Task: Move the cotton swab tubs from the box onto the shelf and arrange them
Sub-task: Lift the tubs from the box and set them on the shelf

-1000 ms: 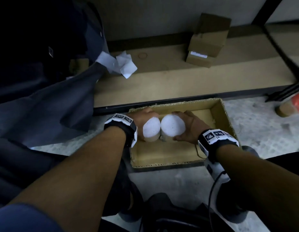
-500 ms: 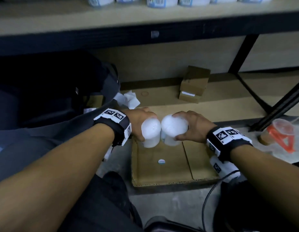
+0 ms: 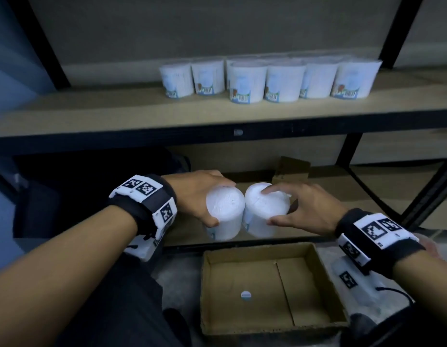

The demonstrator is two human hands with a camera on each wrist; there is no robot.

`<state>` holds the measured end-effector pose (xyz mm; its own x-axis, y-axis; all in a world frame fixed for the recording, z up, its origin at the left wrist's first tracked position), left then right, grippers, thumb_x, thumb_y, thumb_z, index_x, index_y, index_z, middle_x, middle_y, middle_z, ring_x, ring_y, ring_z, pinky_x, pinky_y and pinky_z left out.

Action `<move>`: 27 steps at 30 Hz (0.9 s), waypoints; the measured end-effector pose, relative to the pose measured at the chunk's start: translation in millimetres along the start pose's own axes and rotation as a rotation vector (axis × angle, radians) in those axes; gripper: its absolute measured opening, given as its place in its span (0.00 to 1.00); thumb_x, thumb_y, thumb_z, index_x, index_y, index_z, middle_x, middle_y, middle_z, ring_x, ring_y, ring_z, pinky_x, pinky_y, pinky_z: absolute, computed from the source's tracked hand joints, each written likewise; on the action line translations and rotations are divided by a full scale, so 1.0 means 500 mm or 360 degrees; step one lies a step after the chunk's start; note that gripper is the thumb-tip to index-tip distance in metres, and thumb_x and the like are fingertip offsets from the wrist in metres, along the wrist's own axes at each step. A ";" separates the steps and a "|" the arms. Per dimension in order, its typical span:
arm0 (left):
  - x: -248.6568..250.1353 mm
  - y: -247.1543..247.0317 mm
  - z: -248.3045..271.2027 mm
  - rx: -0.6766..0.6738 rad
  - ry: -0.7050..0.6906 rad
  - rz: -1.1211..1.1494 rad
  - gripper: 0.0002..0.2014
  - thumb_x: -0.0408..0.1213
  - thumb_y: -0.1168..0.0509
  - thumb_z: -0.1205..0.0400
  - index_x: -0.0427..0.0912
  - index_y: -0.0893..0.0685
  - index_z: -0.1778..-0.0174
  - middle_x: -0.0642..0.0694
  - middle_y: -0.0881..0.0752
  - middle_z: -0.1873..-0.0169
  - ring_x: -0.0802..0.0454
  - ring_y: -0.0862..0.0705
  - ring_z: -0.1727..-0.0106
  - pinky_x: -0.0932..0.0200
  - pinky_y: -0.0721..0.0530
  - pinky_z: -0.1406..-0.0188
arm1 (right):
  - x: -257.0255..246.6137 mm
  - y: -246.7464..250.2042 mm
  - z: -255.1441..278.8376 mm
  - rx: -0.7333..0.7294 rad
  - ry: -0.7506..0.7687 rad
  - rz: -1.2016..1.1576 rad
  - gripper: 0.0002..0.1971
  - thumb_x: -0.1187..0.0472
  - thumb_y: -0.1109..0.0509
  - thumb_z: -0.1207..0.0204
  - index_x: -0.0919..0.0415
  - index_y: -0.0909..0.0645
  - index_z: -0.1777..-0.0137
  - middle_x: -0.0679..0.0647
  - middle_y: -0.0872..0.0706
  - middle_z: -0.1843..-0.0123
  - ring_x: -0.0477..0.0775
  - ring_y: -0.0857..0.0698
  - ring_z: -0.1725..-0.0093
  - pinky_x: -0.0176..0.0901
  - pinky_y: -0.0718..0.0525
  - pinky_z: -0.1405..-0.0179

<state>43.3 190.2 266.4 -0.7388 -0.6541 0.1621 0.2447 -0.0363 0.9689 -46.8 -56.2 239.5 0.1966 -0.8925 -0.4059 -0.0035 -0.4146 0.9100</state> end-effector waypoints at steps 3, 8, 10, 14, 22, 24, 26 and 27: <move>0.002 0.044 0.031 0.0111 0.0020 0.0035 0.47 0.56 0.23 0.37 0.56 0.32 0.20 0.60 0.29 0.31 0.60 0.27 0.31 0.63 0.26 0.31 | -0.027 0.044 -0.004 0.0049 0.0050 -0.0036 0.30 0.34 0.23 0.39 0.32 0.21 0.34 0.35 0.17 0.38 0.33 0.19 0.55 0.28 0.23 0.54; 0.006 0.117 0.079 0.0300 0.0022 0.0022 0.45 0.58 0.25 0.37 0.56 0.30 0.21 0.61 0.27 0.32 0.62 0.26 0.31 0.65 0.30 0.28 | -0.072 0.109 -0.018 0.0156 0.0144 -0.0076 0.29 0.32 0.25 0.39 0.31 0.20 0.35 0.32 0.17 0.37 0.34 0.17 0.46 0.37 0.17 0.43; 0.005 0.144 0.097 0.0339 0.0053 0.0038 0.45 0.61 0.28 0.38 0.58 0.30 0.21 0.64 0.28 0.32 0.63 0.26 0.32 0.62 0.27 0.28 | -0.090 0.134 -0.024 0.0197 0.0169 -0.0115 0.28 0.33 0.23 0.38 0.32 0.19 0.36 0.30 0.17 0.38 0.29 0.18 0.49 0.33 0.18 0.44; 0.001 0.201 0.130 0.0440 0.0120 0.0026 0.43 0.63 0.32 0.38 0.63 0.30 0.23 0.67 0.28 0.33 0.63 0.26 0.32 0.56 0.25 0.31 | -0.126 0.177 -0.046 0.0264 0.0244 -0.0155 0.29 0.30 0.25 0.39 0.32 0.18 0.36 0.27 0.18 0.36 0.32 0.20 0.37 0.40 0.20 0.34; -0.016 0.298 0.173 0.0564 0.0217 0.0009 0.43 0.65 0.33 0.39 0.64 0.29 0.24 0.68 0.25 0.33 0.63 0.25 0.32 0.59 0.26 0.30 | -0.195 0.252 -0.089 0.0334 0.0279 -0.0172 0.25 0.33 0.23 0.37 0.30 0.17 0.39 0.27 0.18 0.36 0.34 0.17 0.47 0.35 0.22 0.42; -0.024 0.319 0.178 0.0600 0.0230 0.0005 0.42 0.65 0.33 0.38 0.64 0.28 0.24 0.69 0.25 0.33 0.65 0.26 0.31 0.62 0.28 0.30 | -0.208 0.265 -0.100 0.0368 0.0279 -0.0162 0.25 0.32 0.23 0.37 0.30 0.17 0.39 0.28 0.18 0.37 0.38 0.16 0.45 0.39 0.20 0.38; -0.030 0.337 0.182 0.0611 0.0235 0.0002 0.40 0.64 0.33 0.37 0.64 0.27 0.25 0.68 0.25 0.34 0.66 0.26 0.33 0.69 0.30 0.35 | -0.219 0.276 -0.113 0.0400 0.0288 -0.0141 0.25 0.30 0.24 0.38 0.28 0.18 0.40 0.28 0.18 0.36 0.40 0.17 0.45 0.43 0.20 0.36; -0.032 0.345 0.183 0.0612 0.0236 -0.0003 0.39 0.63 0.32 0.36 0.64 0.27 0.25 0.68 0.25 0.35 0.66 0.27 0.34 0.73 0.32 0.39 | -0.224 0.282 -0.120 0.0411 0.0291 -0.0137 0.24 0.30 0.24 0.38 0.28 0.18 0.40 0.29 0.18 0.36 0.40 0.17 0.46 0.43 0.20 0.37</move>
<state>40.0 263.7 448.3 -0.6337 -0.7571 0.1588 -0.0300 0.2292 0.9729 -10.3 -4.3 418.3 0.3799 -0.8153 -0.4370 -0.2233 -0.5393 0.8120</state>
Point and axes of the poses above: each hand's wrist, its own z-axis away from the middle knuckle, its own y-axis out of the back of the hand, x = y × z, the point moved 2 cm from there along -z, towards the middle knuckle
